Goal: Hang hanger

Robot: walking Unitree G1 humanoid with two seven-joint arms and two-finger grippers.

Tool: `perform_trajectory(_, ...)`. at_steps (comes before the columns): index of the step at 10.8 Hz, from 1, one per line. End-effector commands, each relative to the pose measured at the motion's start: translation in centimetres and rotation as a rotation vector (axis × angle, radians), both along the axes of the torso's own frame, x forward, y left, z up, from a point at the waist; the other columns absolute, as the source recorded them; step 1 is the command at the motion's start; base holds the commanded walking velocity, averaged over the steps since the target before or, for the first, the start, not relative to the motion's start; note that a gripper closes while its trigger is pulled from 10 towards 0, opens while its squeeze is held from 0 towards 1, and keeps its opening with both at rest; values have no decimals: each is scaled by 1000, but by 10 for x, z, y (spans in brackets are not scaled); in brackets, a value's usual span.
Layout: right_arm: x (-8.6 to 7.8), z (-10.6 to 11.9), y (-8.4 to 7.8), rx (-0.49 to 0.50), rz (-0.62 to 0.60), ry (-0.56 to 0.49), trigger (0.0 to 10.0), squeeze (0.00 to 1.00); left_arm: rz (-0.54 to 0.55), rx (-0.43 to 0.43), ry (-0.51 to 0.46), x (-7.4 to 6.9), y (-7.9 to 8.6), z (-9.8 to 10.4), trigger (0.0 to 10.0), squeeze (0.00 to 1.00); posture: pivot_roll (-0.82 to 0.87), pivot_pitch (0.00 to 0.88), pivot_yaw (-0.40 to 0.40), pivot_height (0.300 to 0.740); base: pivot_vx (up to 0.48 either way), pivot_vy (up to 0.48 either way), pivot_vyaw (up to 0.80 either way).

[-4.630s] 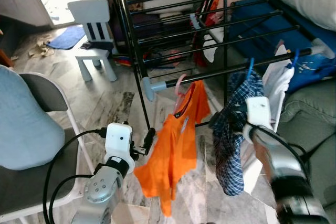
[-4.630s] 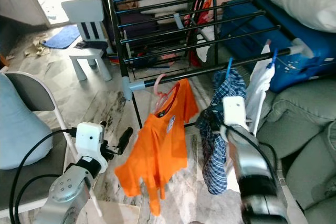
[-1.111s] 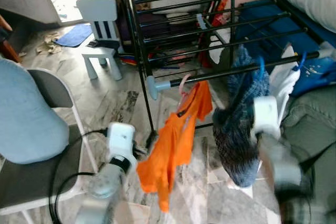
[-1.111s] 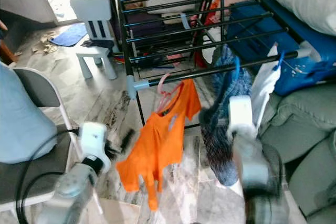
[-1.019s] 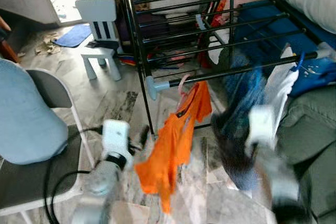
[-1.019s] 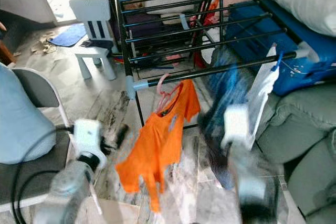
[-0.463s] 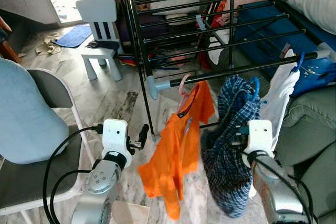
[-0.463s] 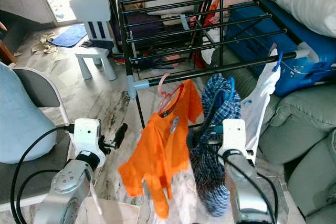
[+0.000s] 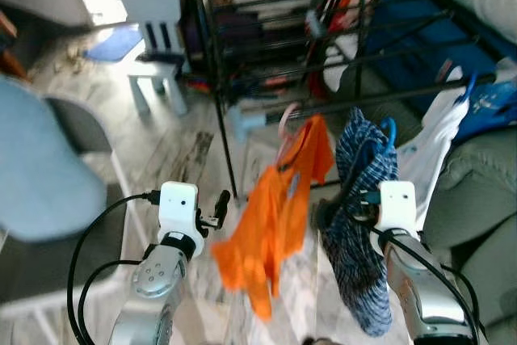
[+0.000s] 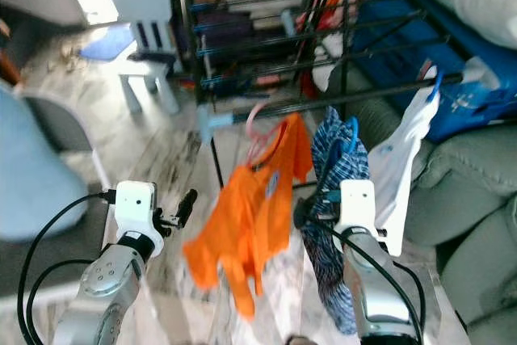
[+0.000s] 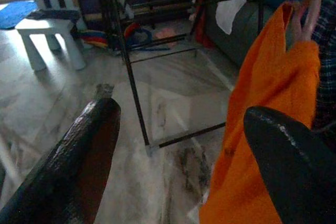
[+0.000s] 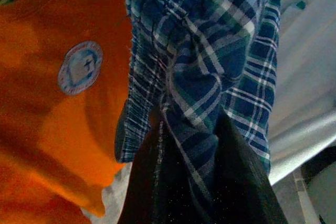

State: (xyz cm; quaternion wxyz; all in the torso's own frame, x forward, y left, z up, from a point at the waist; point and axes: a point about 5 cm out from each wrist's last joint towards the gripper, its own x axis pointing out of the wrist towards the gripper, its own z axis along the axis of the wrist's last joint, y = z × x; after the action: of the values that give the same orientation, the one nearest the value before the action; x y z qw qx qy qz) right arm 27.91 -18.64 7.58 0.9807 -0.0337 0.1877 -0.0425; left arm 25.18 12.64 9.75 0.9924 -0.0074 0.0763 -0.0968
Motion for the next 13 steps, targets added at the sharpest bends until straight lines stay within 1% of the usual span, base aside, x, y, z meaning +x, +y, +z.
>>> perform_trajectory(1,3,10,7,8,27,-36,10000,0,3,6,17,0,1,-2,10000,0,-146,53,58,740,-322,0,0)
perform_trajectory(3,4,8,9,5,32,-28,10000,0,-3,3,19,0,1,-3,10000,0,-145,55,57,740,-322,0,0)
perform_trajectory(7,17,12,18,3,49,-34,10000,0,-6,19,-7,5,-1,1,10000,0,-120,55,41,740,-322,0,0)
perform_trajectory(8,24,14,29,-19,93,-31,10000,0,-23,42,-32,9,-2,3,10000,0,-130,44,15,740,-322,0,0)
perform_trajectory(9,27,18,44,-27,146,-43,10000,0,-19,50,-38,13,-1,4,10000,0,-125,37,22,740,-319,0,0)
perform_trajectory(10,26,10,53,-30,165,-29,10000,0,-17,54,-39,15,0,4,10000,0,-110,35,36,740,-322,0,0)
perform_trajectory(11,24,6,54,2,156,-11,10000,0,-16,57,-41,15,1,4,10000,0,-106,32,39,740,-322,0,0)
perform_trajectory(12,21,8,52,-23,176,-32,10000,0,-4,59,-33,13,4,1,10000,0,-108,27,51,740,-322,0,0)
perform_trajectory(13,20,8,45,-1,150,-18,10000,0,7,55,-22,11,6,-1,10000,0,-116,26,58,740,-322,0,0)
